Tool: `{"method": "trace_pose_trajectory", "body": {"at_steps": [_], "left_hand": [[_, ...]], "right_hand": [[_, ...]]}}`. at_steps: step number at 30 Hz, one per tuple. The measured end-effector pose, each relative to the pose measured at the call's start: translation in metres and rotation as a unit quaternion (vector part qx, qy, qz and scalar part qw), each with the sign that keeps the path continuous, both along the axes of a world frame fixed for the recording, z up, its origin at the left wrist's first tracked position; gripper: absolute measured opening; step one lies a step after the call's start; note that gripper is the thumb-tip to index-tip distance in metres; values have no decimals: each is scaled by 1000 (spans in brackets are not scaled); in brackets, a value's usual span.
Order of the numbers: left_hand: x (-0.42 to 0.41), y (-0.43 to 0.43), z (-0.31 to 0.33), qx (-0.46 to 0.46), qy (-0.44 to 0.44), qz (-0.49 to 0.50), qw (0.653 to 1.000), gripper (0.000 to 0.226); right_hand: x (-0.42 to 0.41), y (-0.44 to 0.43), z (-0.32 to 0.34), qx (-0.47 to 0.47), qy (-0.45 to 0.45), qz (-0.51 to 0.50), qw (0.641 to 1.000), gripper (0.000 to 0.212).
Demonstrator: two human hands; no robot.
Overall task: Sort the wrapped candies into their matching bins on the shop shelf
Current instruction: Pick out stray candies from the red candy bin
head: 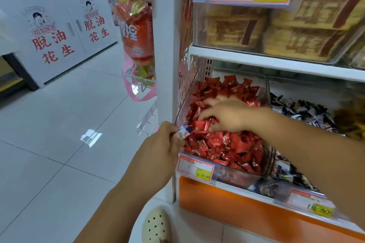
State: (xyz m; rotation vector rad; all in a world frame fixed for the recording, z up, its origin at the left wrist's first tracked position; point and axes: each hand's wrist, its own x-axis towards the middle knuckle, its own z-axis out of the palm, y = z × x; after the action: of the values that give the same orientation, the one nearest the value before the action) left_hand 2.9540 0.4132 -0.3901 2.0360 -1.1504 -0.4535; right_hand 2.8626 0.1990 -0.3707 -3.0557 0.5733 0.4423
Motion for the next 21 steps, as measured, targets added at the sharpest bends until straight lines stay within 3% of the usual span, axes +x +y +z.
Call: {"method": "trace_pose_trajectory", "body": {"at_steps": [4,8,11,14,17,21], "left_hand": [[0,3,-1,-15,31,7,999,14],[-1,8,1,-15,16,11,1000,13],[3,9,4,-19,12,16,1000,14],[8,10,1,-19,20,14,1000,14],[10,11,0,-13,16,9,1000,16],[12,10,-2,-14,20,13,1000,13]], "right_hand": [[-2,-26,16,99,-35,-25,994,36],[-12,-24,37,111,-26,-57,992,49],[-10,7,43,45,-10,22,999,47],[4,42,21,167,27,125,978,45],[15,46,-13,82,97,133,983,60],[22,27,-24,-41,61,138,988,50]]}}
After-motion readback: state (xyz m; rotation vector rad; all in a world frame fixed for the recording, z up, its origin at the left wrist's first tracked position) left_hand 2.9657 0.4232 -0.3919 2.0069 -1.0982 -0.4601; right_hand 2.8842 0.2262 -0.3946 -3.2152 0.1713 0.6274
